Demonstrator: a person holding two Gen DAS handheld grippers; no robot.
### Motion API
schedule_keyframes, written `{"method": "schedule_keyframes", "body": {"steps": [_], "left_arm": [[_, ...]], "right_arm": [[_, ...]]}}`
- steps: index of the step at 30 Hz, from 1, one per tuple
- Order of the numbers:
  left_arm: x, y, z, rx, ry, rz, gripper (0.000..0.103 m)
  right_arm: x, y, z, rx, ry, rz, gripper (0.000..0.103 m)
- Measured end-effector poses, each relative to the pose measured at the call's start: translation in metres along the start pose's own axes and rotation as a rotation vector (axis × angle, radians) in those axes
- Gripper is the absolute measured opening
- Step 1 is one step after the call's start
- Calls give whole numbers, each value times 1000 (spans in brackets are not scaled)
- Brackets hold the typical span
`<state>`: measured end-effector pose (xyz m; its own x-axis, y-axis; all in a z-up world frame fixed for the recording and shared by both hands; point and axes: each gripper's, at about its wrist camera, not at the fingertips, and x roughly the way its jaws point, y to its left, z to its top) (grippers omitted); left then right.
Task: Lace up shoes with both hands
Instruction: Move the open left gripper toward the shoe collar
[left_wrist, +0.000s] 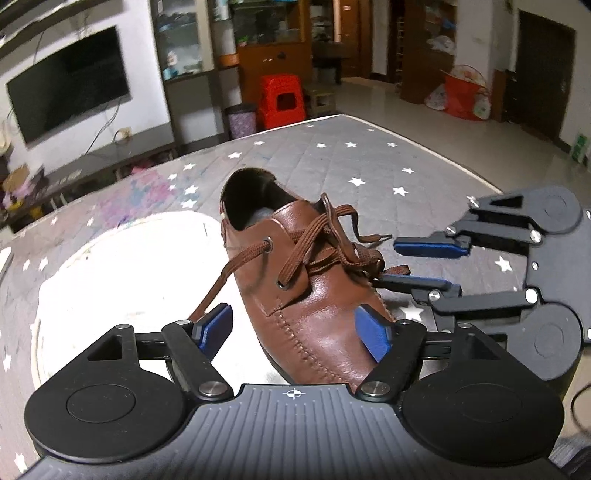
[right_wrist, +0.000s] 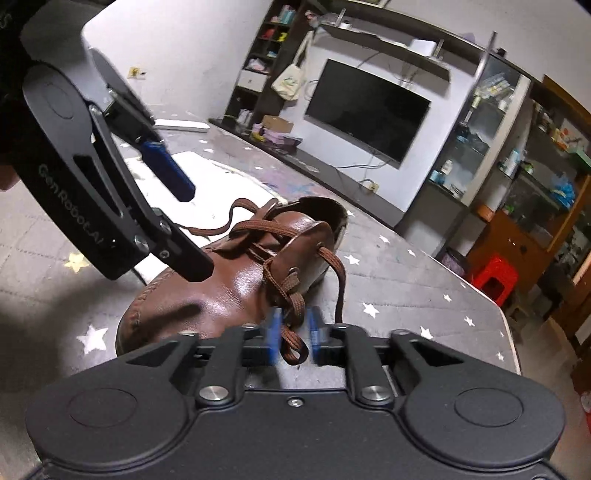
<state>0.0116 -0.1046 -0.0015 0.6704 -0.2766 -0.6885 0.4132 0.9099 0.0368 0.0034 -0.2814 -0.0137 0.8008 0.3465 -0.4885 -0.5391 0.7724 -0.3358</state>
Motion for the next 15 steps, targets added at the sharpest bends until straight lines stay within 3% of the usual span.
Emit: {"method": "schedule_keyframes", "body": {"steps": [4, 8, 10, 15], "left_arm": [[1, 3, -2, -82, 24, 29, 77], [-8, 8, -4, -179, 19, 57, 79], [-13, 8, -5, -206, 7, 66, 80], [-22, 5, -7, -238, -10, 113, 82]], "right_arm": [[-5, -15, -11, 83, 0, -19, 34], [-10, -16, -10, 164, 4, -20, 36], [-13, -15, -9, 192, 2, -24, 44], [-19, -13, -4, 232, -7, -40, 53]]}}
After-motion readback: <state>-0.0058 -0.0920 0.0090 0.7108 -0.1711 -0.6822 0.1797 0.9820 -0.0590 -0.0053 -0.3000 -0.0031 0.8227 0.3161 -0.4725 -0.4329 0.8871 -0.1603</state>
